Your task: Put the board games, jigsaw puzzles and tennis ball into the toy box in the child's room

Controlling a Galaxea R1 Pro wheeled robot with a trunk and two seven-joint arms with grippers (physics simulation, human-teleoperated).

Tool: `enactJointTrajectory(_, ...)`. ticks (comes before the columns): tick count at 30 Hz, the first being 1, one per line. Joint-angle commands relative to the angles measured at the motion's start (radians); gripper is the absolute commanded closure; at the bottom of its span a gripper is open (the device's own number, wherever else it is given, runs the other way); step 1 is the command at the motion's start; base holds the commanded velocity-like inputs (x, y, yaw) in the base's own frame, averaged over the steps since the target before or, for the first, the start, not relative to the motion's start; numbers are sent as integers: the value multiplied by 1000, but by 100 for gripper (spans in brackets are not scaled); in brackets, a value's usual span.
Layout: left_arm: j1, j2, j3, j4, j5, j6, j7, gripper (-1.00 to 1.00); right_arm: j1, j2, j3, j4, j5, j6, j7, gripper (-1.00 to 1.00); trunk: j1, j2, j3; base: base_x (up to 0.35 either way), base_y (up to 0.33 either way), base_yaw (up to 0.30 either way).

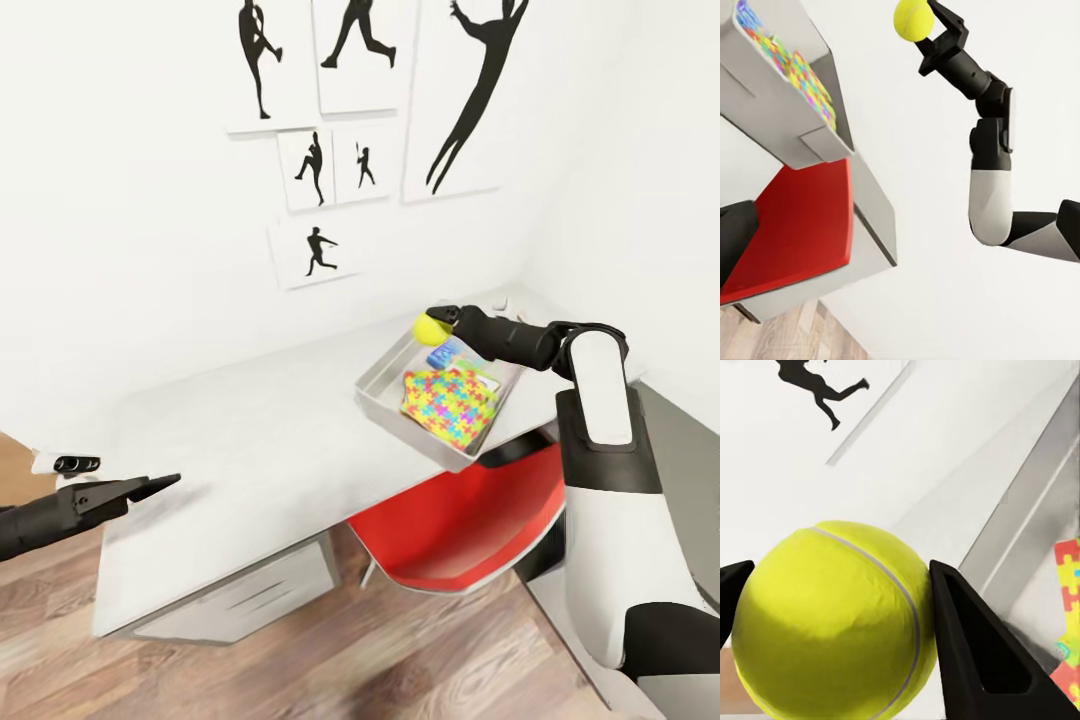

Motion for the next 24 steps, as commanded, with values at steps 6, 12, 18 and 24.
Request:
enactJointTrajectory(6,15,0,0,-41,14,14,-3,-100,-1,-1,1,2,-14,2,-17,100,1,-2,8,153,-180,0)
enactJointTrajectory(12,13,8,1,-135,123,70,-3,-100,0,-1,3,4,-12,2,-20,100,1,-2,17,23,-27,0)
enactJointTrajectory(18,7,7,-8,-153,151,82,-3,-100,0,-2,24,9,-9,2,-38,100,1,-2,22,2,-4,0)
enactJointTrajectory(24,6,2,-28,-155,153,77,-3,-100,-1,-1,39,35,-7,2,-71,100,1,-2,22,0,-180,0)
